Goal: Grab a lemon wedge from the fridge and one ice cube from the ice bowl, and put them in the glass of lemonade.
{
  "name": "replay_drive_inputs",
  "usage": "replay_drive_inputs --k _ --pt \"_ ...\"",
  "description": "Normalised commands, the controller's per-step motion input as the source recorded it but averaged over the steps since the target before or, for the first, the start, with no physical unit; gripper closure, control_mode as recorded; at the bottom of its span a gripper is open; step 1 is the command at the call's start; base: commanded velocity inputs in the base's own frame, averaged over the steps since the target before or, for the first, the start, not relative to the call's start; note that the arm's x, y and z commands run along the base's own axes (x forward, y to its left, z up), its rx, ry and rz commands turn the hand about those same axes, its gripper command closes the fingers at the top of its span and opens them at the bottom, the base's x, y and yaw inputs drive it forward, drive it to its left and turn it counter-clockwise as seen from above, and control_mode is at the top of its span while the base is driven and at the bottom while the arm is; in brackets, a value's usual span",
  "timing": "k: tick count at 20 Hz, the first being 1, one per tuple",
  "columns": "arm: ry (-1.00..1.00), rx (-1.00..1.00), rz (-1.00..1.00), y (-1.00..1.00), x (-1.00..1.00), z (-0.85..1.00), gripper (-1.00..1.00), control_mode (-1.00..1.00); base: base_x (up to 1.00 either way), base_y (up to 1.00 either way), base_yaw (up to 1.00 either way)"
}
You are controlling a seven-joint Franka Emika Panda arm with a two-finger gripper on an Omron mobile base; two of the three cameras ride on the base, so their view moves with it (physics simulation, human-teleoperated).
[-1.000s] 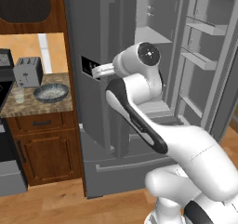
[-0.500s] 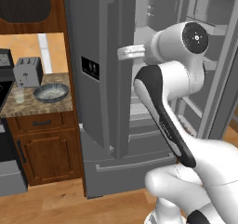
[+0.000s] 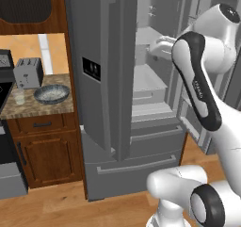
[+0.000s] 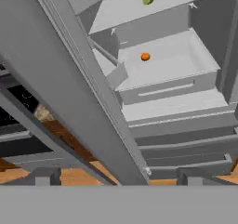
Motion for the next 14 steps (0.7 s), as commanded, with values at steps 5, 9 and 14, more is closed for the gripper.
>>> replay_drive_inputs --k 5,9,14 --pt "0.24 0.35 0.23 0.0 0.24 -0.31 -1.0 -1.0 0.0 0.0 0.0" --pt "0.06 0.37 0.25 0.23 0.02 -0.33 -1.0 -1.0 0.0 0.0 0.0" --pt "0.0 0.19 0.13 0.11 0.79 -0.36 -1.0 -1.0 0.0 0.0 0.0"
